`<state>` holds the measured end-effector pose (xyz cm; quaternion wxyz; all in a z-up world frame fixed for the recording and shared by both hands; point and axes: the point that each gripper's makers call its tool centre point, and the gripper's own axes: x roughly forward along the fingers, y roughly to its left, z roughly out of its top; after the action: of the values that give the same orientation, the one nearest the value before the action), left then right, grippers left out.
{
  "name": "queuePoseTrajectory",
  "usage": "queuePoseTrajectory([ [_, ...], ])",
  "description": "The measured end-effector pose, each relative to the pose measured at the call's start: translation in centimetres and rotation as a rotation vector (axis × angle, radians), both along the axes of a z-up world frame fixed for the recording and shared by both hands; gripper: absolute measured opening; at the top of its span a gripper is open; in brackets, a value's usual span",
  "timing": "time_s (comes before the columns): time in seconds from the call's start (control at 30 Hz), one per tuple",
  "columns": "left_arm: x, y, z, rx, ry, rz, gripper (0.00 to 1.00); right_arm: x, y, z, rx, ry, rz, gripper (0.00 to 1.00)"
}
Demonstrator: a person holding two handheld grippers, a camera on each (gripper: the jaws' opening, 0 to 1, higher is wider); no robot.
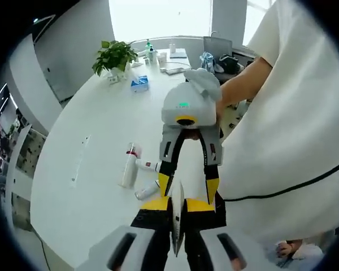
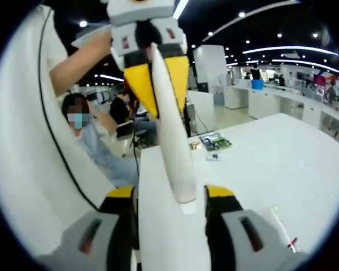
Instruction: Arrange the skincare products in the storage area until every visible bottle or jar stands upright without overlapping.
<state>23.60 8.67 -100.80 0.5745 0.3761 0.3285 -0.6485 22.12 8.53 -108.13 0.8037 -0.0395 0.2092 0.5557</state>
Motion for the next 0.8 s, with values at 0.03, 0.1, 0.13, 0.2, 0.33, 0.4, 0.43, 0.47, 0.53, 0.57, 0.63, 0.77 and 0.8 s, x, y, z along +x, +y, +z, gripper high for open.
queuePoseTrajectory([
  [0.03, 0.2, 0.0, 0.0, 0.001, -0.005, 0.001, 0.05, 0.1, -0.1, 0.0, 0.001, 0.000, -0.005, 0.52],
  [0.1, 1.1, 0.3, -0.2, 0.010, -0.015, 0.011, 0.05, 0.5, -0.4, 0.1, 0.009, 0.002, -0.028, 0.55],
  [0.13, 1.4, 0.4, -0.3, 0.013, -0.018, 0.015, 0.05, 0.7, -0.5, 0.1, 0.014, 0.004, -0.039, 0.57],
  [0.2, 2.0, 0.6, -0.5, 0.019, -0.023, 0.023, 0.05, 1.1, -0.8, 0.2, 0.024, 0.007, -0.060, 0.59],
  [0.33, 3.4, 0.8, -1.3, 0.029, -0.042, 0.030, 0.05, 1.4, -1.3, 0.2, 0.030, 0.010, -0.078, 0.59],
  [0.4, 3.9, 0.9, -1.7, 0.033, -0.041, 0.033, 0.05, 1.5, -1.4, 0.3, 0.032, 0.008, -0.085, 0.59],
  [0.43, 4.3, 0.9, -2.0, 0.034, -0.045, 0.035, 0.05, 1.7, -1.6, 0.3, 0.037, 0.012, -0.092, 0.59],
  [0.47, 4.5, 0.9, -2.2, 0.034, -0.042, 0.035, 0.05, 1.7, -1.7, 0.3, 0.038, 0.012, -0.097, 0.59],
  [0.53, 4.9, 0.9, -2.6, 0.030, -0.037, 0.038, 0.04, 1.9, -1.9, 0.2, 0.044, 0.019, -0.107, 0.59],
  [0.57, 5.1, 0.8, -2.7, 0.028, -0.041, 0.038, 0.04, 1.9, -1.9, 0.2, 0.044, 0.020, -0.109, 0.59],
  [0.63, 5.5, 0.8, -3.2, 0.028, -0.035, 0.039, 0.04, 1.9, -2.0, 0.2, 0.043, 0.017, -0.114, 0.59],
  [0.77, 5.8, 0.9, -3.9, 0.042, -0.022, 0.036, 0.04, 2.0, -2.5, 0.1, 0.048, 0.022, -0.134, 0.59],
  [0.8, 6.1, 0.8, -4.1, 0.041, -0.026, 0.031, 0.04, 2.0, -2.5, 0.1, 0.054, 0.026, -0.139, 0.59],
])
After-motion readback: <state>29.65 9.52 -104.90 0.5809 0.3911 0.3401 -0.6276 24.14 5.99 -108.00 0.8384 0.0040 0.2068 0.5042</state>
